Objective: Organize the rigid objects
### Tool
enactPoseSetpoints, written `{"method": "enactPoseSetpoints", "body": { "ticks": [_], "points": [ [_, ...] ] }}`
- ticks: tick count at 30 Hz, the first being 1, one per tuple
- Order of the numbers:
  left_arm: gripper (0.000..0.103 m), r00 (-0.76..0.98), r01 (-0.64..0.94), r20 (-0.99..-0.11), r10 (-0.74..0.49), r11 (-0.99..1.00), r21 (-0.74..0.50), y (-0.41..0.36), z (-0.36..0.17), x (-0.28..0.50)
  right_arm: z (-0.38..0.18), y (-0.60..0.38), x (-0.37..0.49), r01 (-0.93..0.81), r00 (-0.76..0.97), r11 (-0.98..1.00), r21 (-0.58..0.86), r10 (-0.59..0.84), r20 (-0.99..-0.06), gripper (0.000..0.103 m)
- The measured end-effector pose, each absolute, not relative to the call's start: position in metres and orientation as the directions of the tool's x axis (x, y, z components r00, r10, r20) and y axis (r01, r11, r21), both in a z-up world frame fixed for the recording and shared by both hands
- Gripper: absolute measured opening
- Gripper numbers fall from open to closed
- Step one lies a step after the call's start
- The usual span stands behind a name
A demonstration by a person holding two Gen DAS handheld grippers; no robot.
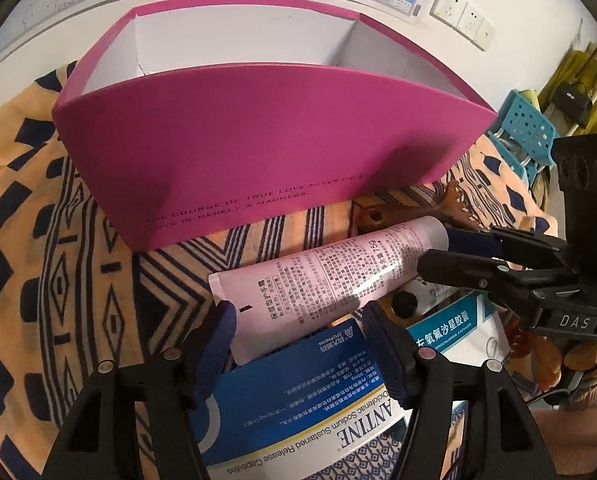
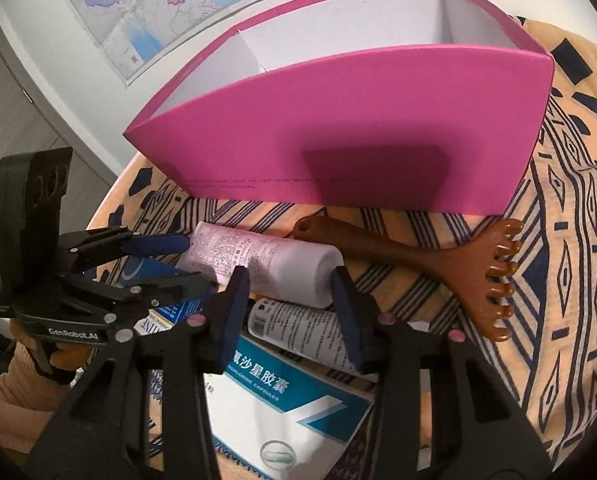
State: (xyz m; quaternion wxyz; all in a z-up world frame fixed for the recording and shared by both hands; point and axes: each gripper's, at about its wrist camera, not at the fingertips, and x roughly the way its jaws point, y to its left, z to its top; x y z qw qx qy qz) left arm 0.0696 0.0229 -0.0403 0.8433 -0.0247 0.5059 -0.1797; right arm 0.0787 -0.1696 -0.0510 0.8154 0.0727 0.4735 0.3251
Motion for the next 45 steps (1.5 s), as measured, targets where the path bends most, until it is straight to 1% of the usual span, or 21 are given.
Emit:
{"method": "enactPoseSetpoints", "body": {
  "ticks": [3, 7, 9, 13, 16, 24, 29, 35, 40, 45],
  "points": [
    [0.067, 0.449, 0.232, -0.85, -0.275, 0.955, -0.187, 0.026, -0.039, 0.072, -0.052, -0.173, 0.08, -0.448, 0.341, 0.784, 0.43, 0.595, -0.728, 0.043],
    [0.067, 0.418, 0.226, -0.846, -0.332, 0.94, -0.257, 0.038, -0.045, 0.073, -0.05, -0.177, 0.082, -0.437, 0.348, 0.787, 0.435, 0.594, -0.726, 0.043],
    [0.067, 0.411, 0.228, -0.844, -0.344, 0.935, -0.271, 0.04, -0.046, 0.073, -0.049, -0.176, 0.083, -0.443, 0.351, 0.787, 0.429, 0.592, -0.725, 0.043],
    [0.067, 0.405, 0.24, -0.848, -0.342, 0.935, -0.262, 0.035, -0.047, 0.076, -0.05, -0.168, 0.085, -0.461, 0.338, 0.786, 0.412, 0.585, -0.738, 0.043],
    [0.072, 0.404, 0.243, -0.848, -0.343, 0.934, -0.261, 0.029, -0.047, 0.077, -0.049, -0.166, 0.085, -0.466, 0.345, 0.791, 0.398, 0.576, -0.741, 0.043],
    [0.072, 0.421, 0.246, -0.835, -0.355, 0.93, -0.272, 0.024, -0.04, 0.068, -0.043, -0.171, 0.081, -0.46, 0.369, 0.797, 0.391, 0.572, -0.732, 0.043],
    [0.072, 0.452, 0.248, -0.814, -0.365, 0.928, -0.278, 0.029, -0.025, 0.056, -0.031, -0.176, 0.077, -0.467, 0.393, 0.79, 0.398, 0.588, -0.707, 0.043],
    [0.072, 0.5, 0.258, -0.79, -0.356, 0.932, -0.256, 0.03, -0.003, 0.046, -0.017, -0.181, 0.071, -0.472, 0.423, 0.786, 0.399, 0.6, -0.679, 0.043],
    [0.072, 0.549, 0.274, -0.751, -0.368, 0.928, -0.254, 0.032, 0.022, 0.036, 0.004, -0.182, 0.067, -0.487, 0.463, 0.785, 0.382, 0.603, -0.65, 0.043],
    [0.072, 0.606, 0.276, -0.712, -0.354, 0.933, -0.229, 0.032, 0.048, 0.033, 0.029, -0.179, 0.069, -0.516, 0.505, 0.78, 0.354, 0.611, -0.61, 0.043]
  ]
}}
